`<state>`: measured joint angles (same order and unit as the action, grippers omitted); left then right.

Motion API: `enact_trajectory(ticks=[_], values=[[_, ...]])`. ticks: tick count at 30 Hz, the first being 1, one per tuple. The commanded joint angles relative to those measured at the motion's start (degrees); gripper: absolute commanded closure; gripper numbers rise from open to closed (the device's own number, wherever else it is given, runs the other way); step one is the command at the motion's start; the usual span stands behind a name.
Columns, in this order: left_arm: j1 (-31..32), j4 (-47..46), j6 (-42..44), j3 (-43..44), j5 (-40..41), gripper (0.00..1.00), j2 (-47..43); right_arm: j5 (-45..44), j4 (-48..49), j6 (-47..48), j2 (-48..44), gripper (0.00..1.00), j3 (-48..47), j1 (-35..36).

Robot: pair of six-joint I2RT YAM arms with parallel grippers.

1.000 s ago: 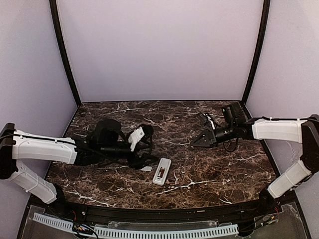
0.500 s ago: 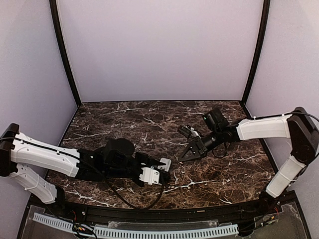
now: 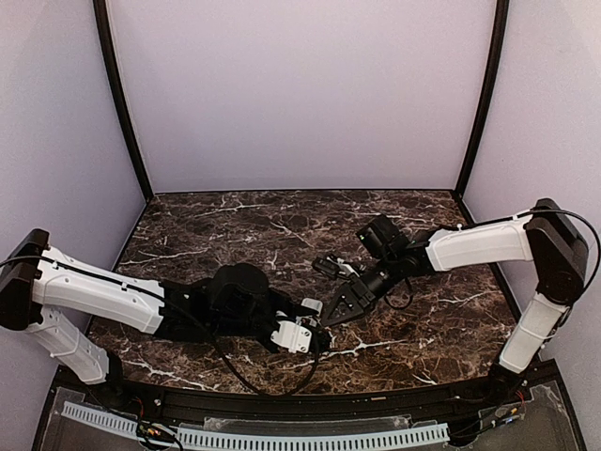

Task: Load the batteries into the remote control
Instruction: Pass from the right arm to the left

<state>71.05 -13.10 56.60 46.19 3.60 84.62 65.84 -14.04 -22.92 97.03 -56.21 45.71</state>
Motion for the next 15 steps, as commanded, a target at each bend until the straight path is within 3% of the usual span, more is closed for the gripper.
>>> enact_trajectory(ticks=[1,13,15], values=[[0.3,2.6,0.3,2.2,-0.7,0.68,0.9,0.7,-0.7,0.8,1.0,1.00,-2.1,1.1],[0.3,4.9,-1.0,3.4,0.0,0.94,2.0,1.4,-2.2,1.5,1.5,1.00,-3.6,1.7],[0.3,4.8,-1.5,3.2,0.3,0.97,1.7,1.1,-2.6,1.7,1.4,0.89,-3.7,1.7]])
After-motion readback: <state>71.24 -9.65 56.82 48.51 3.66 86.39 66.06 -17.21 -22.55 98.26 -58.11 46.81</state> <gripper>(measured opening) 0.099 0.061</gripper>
